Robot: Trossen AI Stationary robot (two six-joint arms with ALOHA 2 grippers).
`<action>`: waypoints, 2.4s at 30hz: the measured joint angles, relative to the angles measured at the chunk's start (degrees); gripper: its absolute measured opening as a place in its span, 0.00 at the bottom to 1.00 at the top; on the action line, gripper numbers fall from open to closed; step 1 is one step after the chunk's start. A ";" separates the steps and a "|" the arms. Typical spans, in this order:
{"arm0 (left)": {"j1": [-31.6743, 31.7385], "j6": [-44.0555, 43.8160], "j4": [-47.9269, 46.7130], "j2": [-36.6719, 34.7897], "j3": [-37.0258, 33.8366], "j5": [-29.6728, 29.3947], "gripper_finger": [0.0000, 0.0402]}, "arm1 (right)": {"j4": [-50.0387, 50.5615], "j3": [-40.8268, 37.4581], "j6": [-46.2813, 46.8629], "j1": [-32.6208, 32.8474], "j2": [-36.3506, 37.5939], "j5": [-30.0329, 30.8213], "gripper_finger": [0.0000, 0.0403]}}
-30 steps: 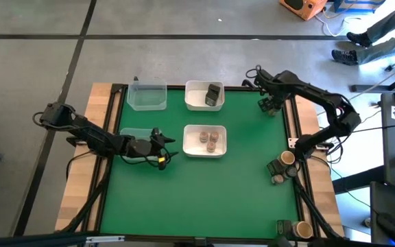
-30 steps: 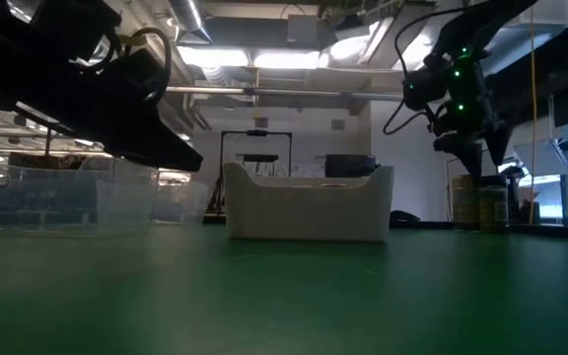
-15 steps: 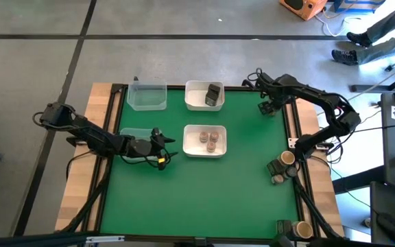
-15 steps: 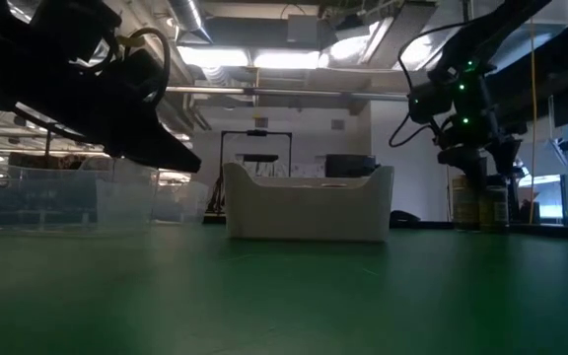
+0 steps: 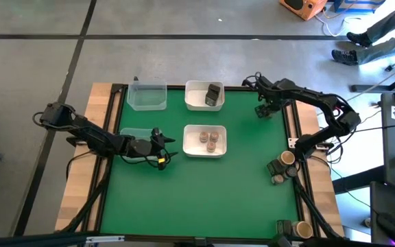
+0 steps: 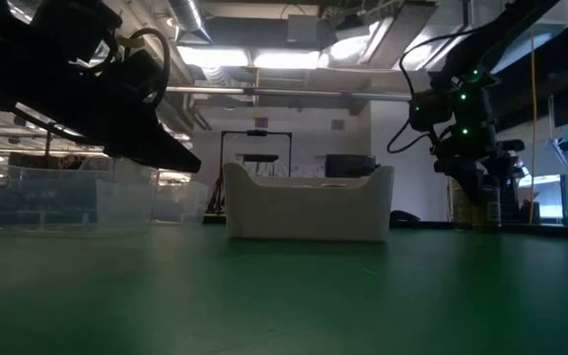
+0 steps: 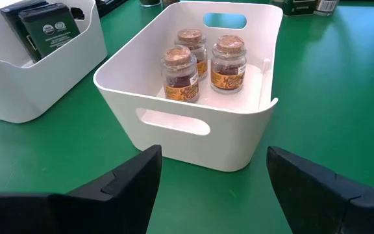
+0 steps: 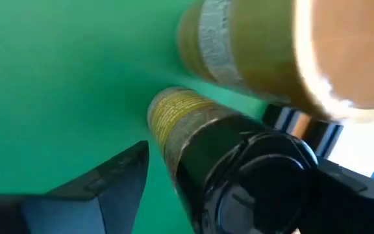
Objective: Sort spices by type
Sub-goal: Move the top green seasoning bottle to the center of the table
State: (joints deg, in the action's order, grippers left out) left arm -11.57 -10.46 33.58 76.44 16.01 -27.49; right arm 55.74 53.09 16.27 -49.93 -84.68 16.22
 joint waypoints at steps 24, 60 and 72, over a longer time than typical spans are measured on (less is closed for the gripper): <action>-0.04 -0.24 0.07 0.00 -0.02 -0.02 0.67 | -5.70 -0.19 -4.83 7.98 0.15 -4.25 0.50; -3.86 -2.12 -0.10 -0.04 1.73 -0.01 0.67 | -11.42 -0.06 6.74 53.88 0.26 -14.88 0.50; -7.08 0.70 -3.11 -0.07 6.01 -0.02 0.67 | -26.85 6.30 7.50 66.34 -3.48 -11.92 0.50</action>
State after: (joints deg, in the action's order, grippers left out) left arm -18.65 -9.76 30.47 76.38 22.02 -27.51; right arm 28.89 59.39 23.77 16.40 -88.17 4.30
